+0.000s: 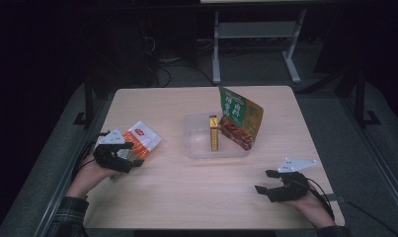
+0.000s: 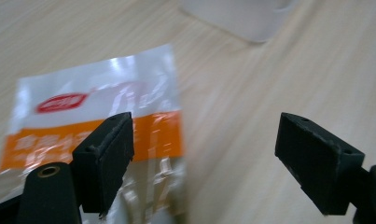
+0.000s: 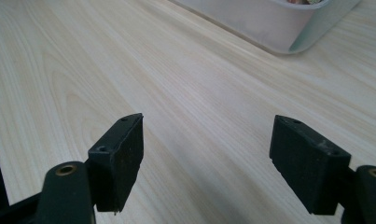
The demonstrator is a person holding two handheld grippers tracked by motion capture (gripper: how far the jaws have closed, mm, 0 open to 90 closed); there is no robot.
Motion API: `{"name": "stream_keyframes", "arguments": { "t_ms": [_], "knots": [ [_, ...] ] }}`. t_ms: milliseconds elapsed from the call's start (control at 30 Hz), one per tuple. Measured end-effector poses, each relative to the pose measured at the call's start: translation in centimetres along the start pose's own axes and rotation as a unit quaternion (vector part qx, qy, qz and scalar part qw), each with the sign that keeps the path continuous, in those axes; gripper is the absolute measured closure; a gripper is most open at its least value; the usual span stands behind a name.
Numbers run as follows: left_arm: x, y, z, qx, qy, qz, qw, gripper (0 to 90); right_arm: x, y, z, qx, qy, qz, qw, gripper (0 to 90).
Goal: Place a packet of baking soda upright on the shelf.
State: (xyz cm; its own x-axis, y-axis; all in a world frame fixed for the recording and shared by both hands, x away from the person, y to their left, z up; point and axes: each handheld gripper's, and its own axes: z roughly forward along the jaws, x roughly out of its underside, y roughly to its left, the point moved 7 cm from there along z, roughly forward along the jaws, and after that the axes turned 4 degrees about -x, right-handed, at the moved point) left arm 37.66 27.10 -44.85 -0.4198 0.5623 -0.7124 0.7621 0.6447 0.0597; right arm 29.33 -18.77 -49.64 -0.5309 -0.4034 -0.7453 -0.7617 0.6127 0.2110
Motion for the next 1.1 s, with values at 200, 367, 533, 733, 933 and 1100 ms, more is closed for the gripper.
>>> {"name": "stream_keyframes", "arguments": {
  "t_ms": [200, 367, 533, 733, 933, 1100],
  "knots": [
    [1.3, 3.7, 0.4, -0.037, 0.018, -0.022, 0.9989, 18.0, 0.0, 0.0, 0.2, 0.0, 0.004, -0.001, 1.0, 25.8],
    [2.5, 6.6, 1.3, -0.057, 0.024, -0.052, 0.9967, 17.3, 0.0, 0.0, 0.3, -0.002, 0.006, -0.003, 1.0, 25.8],
    [3.8, 8.8, 1.8, -0.085, 0.03, -0.073, 0.9932, 16.7, 0.0, -0.1, 0.4, -0.001, 0.008, -0.005, 1.0, 25.8],
    [4.6, 9.8, 2.5, -0.084, 0.034, -0.101, 0.9908, 16.5, 0.0, -0.2, 0.4, -0.001, 0.009, -0.003, 1.0, 25.8],
    [5.2, 9.9, 3.5, -0.057, 0.046, -0.117, 0.9904, 18.3, 0.1, -0.3, 0.5, 0.0, 0.01, -0.001, 0.9999, 25.8],
    [5.5, 9.6, 3.8, -0.033, 0.054, -0.128, 0.9898, 30.1, 0.1, -0.3, 0.5, 0.0, 0.01, -0.002, 1.0, 25.8]
  ]
}}
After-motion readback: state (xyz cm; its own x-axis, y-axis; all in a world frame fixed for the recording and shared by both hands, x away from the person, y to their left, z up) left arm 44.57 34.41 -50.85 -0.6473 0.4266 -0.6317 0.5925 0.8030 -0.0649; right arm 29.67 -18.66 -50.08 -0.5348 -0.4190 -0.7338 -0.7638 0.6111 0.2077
